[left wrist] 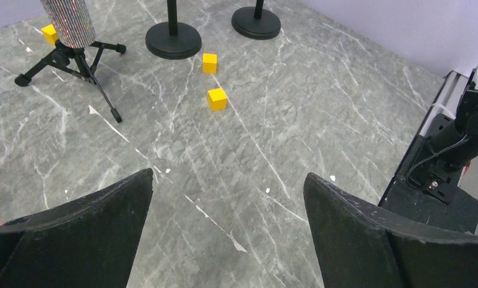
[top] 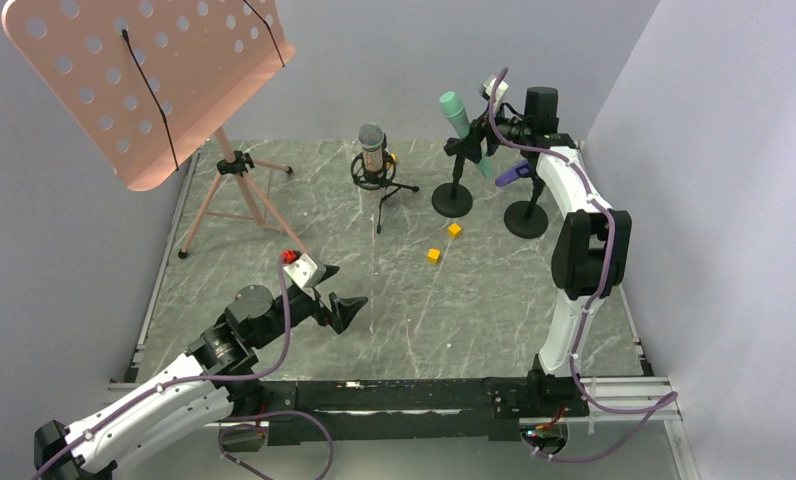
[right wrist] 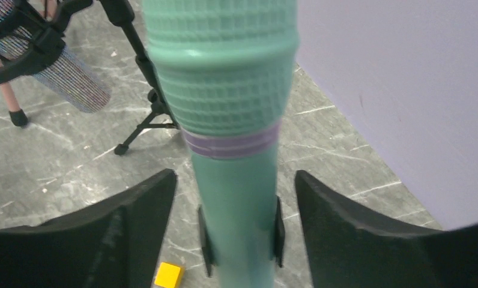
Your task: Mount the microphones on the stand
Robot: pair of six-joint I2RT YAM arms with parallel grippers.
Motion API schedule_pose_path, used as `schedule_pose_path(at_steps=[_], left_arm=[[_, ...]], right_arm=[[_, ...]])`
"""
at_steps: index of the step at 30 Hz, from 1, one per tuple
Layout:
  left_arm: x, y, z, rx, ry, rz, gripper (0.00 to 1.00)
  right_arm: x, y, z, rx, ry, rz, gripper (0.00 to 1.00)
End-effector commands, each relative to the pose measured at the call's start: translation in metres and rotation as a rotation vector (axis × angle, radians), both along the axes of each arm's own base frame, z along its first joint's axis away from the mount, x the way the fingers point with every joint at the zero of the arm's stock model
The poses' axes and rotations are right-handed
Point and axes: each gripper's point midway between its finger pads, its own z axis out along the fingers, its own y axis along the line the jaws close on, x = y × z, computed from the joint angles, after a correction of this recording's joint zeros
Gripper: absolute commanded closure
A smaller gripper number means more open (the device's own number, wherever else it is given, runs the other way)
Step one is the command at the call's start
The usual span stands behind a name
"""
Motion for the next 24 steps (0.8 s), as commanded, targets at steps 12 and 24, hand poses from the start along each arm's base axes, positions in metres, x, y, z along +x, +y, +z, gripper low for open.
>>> schedule_pose_path(at_steps=[12,24], left_arm=[[-0.012,0.006,0.059,-0.118,0.030,-0.001,0.01],[-0.009,0.077,0.091,-0.153,0.126,0.320,0.01]], right_arm=[[-0.054,-0.026,0.142,0.032,-0.238,-0.134,0.00],[-0.211,-0.055,0.153,0.146,-0.111,-0.319,0.00]])
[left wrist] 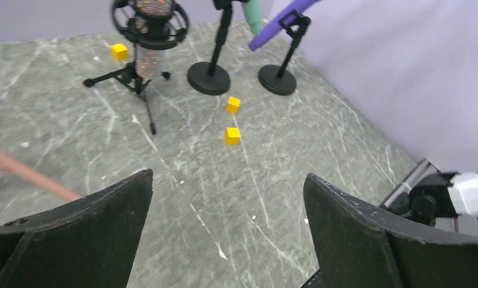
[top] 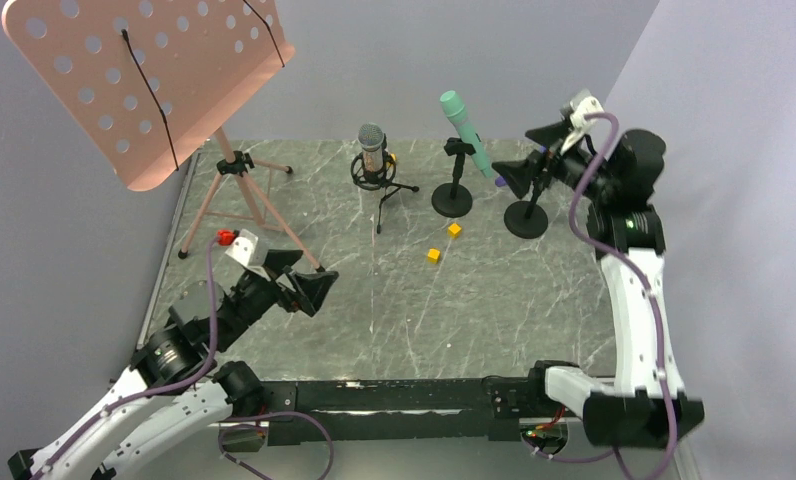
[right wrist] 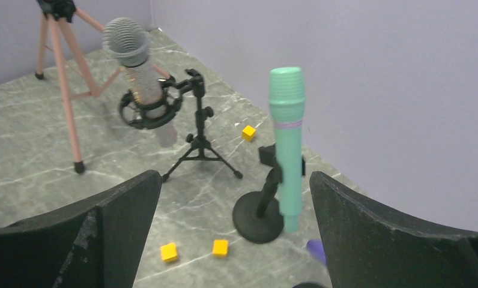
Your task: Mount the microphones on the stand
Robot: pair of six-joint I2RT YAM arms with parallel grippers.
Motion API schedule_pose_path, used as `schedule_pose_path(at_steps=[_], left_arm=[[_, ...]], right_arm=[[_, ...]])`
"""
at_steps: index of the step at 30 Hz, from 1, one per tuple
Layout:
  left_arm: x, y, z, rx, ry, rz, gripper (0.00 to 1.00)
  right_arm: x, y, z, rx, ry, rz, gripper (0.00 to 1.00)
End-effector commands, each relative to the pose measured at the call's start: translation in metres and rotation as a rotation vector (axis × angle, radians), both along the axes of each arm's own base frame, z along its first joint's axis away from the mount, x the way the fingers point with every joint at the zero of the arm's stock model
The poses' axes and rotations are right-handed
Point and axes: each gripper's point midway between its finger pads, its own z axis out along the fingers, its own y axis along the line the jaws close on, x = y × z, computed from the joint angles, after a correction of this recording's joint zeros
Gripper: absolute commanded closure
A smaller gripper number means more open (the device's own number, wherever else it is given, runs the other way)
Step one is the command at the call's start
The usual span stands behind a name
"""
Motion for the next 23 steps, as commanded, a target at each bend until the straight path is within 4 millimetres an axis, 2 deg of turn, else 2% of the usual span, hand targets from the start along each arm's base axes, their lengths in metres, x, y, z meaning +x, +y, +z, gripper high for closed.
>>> schedule_pose_path(at_steps=[1,7,12,18,23], left_arm=[[-0.002,0.039,-0.002,0.014,0.051,0.152,0.01],[-0.019,0.073,-0.002,-0.020,0.052,0.217,0.01],[-0.031,0.097,-0.002,-0.058,0.046,0.260,0.01],[-0.032,0.091,-0.012,-0.058,0.074,0.242,0.01],[-0.029,0.081,-0.018,-0.031,0.085,0.218,0.01]], right_arm=[[-0.035,-0.013,-0.018,0.068,0.143,-0.140,0.00],[-0.062,-0.067,-0.046,0.181,0.222,-0.556,0.00],[-0.091,-0.076,-0.053,0.230,0.226,-0.633,0.00],[-0.101,-0.087,-0.060,0.233,0.210,-0.690,0.00],[-0.103,-0.087,-0.062,0.229,0.209,-0.679,0.00]])
